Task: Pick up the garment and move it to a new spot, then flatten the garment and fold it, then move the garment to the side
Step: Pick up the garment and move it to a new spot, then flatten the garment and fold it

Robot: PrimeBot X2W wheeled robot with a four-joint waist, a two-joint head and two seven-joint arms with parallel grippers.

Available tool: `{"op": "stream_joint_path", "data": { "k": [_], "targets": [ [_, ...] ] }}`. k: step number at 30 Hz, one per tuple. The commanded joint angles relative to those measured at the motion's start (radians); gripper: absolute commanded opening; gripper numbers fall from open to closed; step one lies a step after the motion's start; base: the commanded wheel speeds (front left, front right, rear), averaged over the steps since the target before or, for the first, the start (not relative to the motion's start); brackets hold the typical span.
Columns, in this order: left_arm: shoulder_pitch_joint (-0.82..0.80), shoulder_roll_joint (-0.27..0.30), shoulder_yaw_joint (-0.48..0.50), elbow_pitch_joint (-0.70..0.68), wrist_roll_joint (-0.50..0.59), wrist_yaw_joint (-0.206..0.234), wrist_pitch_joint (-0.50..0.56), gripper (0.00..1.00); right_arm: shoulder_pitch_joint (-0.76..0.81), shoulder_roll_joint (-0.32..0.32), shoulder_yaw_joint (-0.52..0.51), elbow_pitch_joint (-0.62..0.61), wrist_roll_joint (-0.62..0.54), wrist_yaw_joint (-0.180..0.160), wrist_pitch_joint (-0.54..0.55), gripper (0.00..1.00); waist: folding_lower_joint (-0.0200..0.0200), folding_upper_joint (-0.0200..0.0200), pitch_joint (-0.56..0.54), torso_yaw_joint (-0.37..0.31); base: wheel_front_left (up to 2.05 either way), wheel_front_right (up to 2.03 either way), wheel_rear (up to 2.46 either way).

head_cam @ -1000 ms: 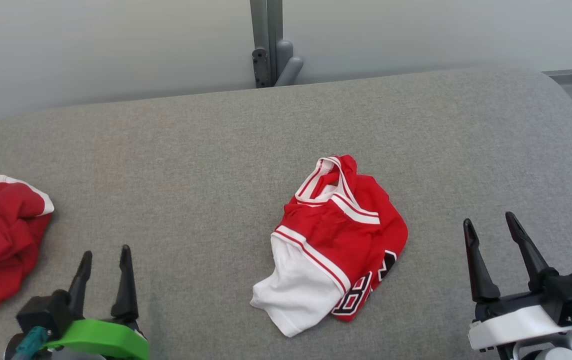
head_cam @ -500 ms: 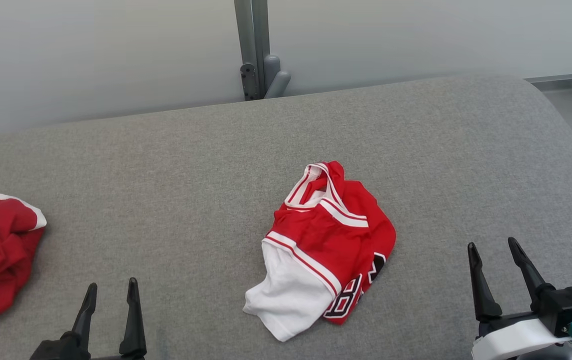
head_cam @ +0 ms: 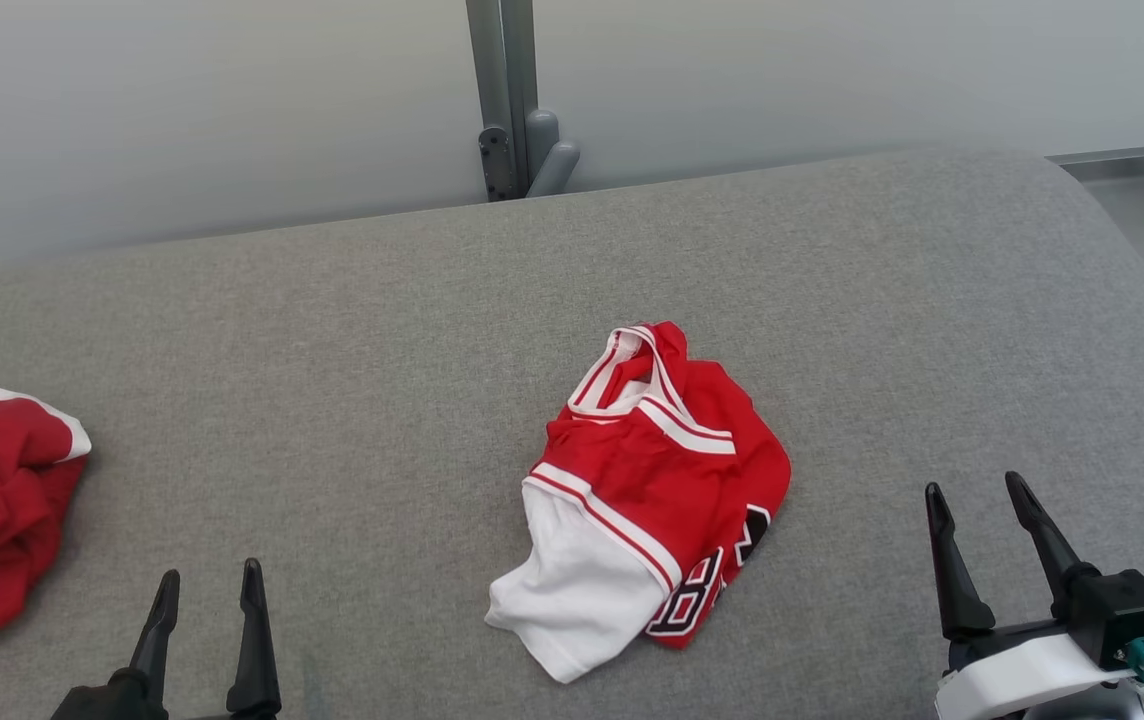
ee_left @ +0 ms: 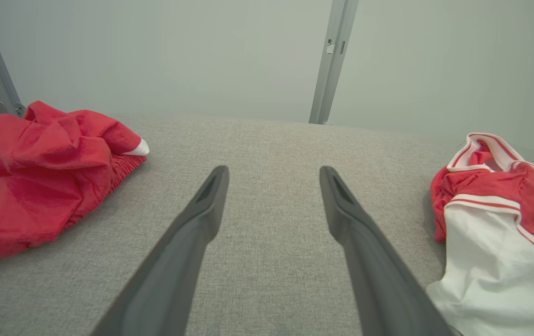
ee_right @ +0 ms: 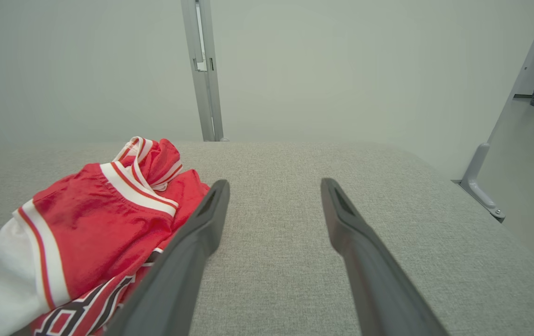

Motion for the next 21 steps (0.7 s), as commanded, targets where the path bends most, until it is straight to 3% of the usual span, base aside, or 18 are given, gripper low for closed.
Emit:
{"op": "stream_joint_path", "data": {
  "k": [1, 13, 19, 21],
  "targets": [
    [-0.013, 0.0, 0.006, 0.003, 0.013, -0.005, 0.0, 1.0, -0.006, -0.004, 0.002, 0.0, 0.009, -0.001, 0.0, 1.0, 0.0, -0.0001, 0.003, 0.0, 0.0, 0.0, 0.0],
    [-0.025, -0.006, 0.015, 0.007, 0.022, -0.014, 0.0, 1.0, -0.009, -0.002, 0.002, 0.001, 0.009, -0.001, 0.0, 1.0, 0.0, -0.0001, 0.007, -0.003, 0.0, 0.0, 0.0],
    [-0.083, -0.006, -0.094, 0.016, 0.029, -0.016, 0.002, 1.0, -0.024, -0.005, 0.009, -0.01, 0.011, -0.001, 0.0, 1.0, 0.0, -0.0001, 0.024, -0.008, 0.0, 0.0, 0.0],
    [-0.133, -0.007, -0.179, 0.026, 0.017, -0.015, 0.074, 1.0, -0.037, -0.005, 0.017, -0.017, 0.01, -0.001, 0.0, 1.0, 0.0, -0.0001, 0.042, -0.017, 0.0, 0.0, 0.0]
  ]
}}
